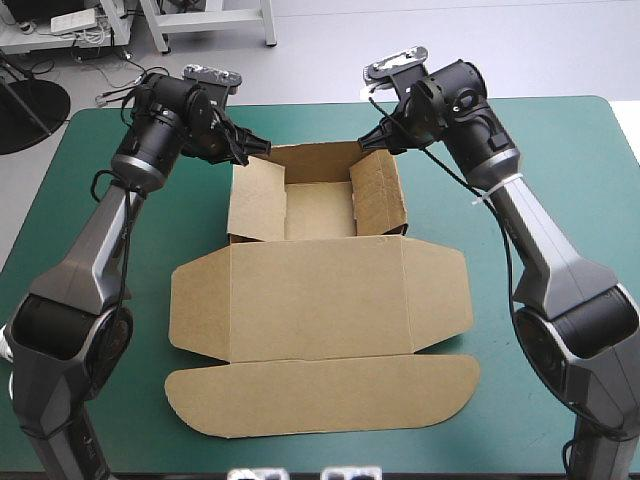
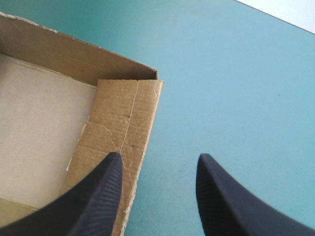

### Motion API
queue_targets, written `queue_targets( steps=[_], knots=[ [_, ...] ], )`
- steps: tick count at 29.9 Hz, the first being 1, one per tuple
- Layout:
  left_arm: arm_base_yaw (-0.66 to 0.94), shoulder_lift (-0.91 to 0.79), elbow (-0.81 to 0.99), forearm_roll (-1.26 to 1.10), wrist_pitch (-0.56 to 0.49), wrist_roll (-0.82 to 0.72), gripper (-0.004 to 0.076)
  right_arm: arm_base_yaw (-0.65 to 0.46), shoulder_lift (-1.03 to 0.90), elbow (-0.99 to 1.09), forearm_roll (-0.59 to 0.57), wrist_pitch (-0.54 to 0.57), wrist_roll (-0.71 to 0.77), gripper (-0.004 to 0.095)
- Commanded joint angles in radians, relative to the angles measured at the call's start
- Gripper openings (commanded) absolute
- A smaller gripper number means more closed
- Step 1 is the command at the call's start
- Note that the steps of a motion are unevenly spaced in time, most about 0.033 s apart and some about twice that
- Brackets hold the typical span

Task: Fold the box

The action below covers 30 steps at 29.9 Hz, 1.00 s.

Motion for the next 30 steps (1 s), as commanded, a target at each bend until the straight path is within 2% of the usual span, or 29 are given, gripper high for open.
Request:
queue_targets(
  steps=[1,4,7,10,17,23,30],
  knots=[
    [-0.003,-0.109,-0.043,-0.017,0.042,-0.006,0.0412,0.001,-0.088,-0.025,0.011,-0.003,0.027,0.0437],
    [-0.003,-0.173,-0.043,-0.04,0.042,0.008,0.0333,-0.018,-0.093,-0.012,0.106,-0.003,0.047,0.0417],
    [-0.003,-0.264,-0.043,-0.044,0.042,0.044,0.0179,-0.062,-0.083,0.039,0.176,-0.003,0.05,0.0413],
    [-0.003,-0.357,-0.036,-0.042,0.042,0.066,-0.0008,-0.121,-0.071,0.108,0.245,-0.003,0.051,0.0413],
    [-0.003,-0.56,0.096,-0.054,0.042,0.126,-0.001,-0.229,-0.01,0.155,0.486,-0.005,-0.044,0.0413],
    [-0.003,-0.728,0.364,-0.023,0.027,0.133,-0.001,-0.227,0.038,0.155,0.538,-0.019,-0.093,0.0413],
    [-0.003,-0.94,0.73,-0.009,-0.055,0.129,-0.001,-0.227,0.108,0.164,0.591,-0.005,-0.144,0.0413]
  ],
)
